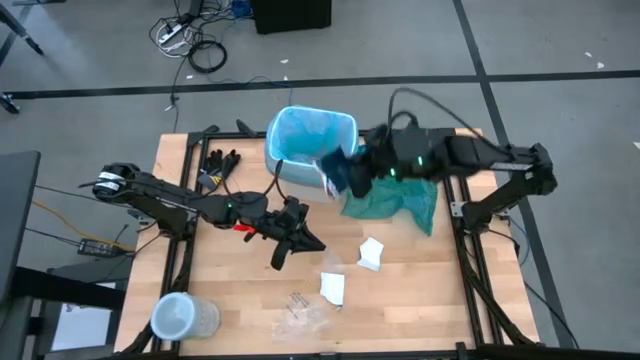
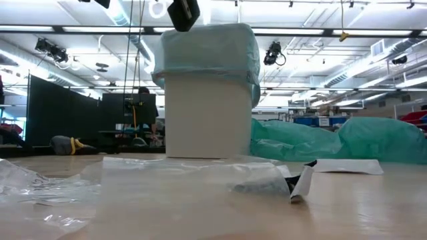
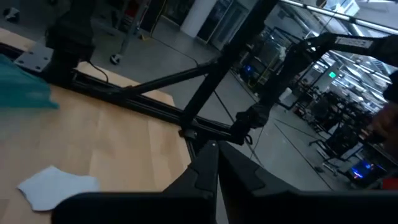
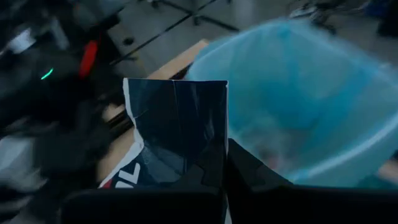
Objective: Place trash/remove bag and relplace
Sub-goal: Put the black magazine paper into the trash bin, then put the white magazine paper into the trash bin
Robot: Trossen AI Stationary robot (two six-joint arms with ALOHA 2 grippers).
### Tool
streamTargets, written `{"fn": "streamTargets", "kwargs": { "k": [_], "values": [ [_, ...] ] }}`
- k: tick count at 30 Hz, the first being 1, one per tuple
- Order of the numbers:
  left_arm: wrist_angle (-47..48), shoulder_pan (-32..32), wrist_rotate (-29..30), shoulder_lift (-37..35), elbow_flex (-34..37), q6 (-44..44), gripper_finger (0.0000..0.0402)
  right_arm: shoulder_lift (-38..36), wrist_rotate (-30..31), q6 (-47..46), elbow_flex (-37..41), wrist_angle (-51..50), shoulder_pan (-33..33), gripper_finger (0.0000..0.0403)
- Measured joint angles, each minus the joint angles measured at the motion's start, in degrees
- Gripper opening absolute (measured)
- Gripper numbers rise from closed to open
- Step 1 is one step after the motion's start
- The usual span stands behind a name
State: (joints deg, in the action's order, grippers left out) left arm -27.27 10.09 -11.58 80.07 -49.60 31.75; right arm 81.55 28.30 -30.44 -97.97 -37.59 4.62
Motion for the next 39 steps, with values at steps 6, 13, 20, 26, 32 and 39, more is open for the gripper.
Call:
{"fn": "streamTargets", "kwargs": {
  "k": [6,13,20,26,32,39],
  "values": [
    [-0.2,0.0,0.6,0.0,0.0,0.0,0.0021,1.8,-5.9,5.3,-1.7,0.6,-12.5,0.0000],
    [-0.2,0.0,0.6,0.0,0.0,0.4,0.0021,6.4,-17.8,10.2,-1.6,3.8,-20.3,0.0002],
    [-0.2,-0.1,0.6,0.0,0.0,0.9,0.0021,10.5,-24.1,16.0,-1.6,5.2,-22.8,0.0062],
    [-0.1,-0.1,0.5,0.0,0.0,1.5,0.0021,7.6,-25.3,16.0,-1.6,5.4,-24.0,0.0158],
    [0.7,-0.1,0.7,0.0,0.0,1.7,0.0021,-0.6,-31.3,10.8,-2.4,-15.8,-19.2,0.0185],
    [7.8,-0.4,5.7,0.1,0.0,1.4,0.0021,-10.7,-25.3,-11.9,13.0,-33.6,-0.7,0.0174]
  ]
}}
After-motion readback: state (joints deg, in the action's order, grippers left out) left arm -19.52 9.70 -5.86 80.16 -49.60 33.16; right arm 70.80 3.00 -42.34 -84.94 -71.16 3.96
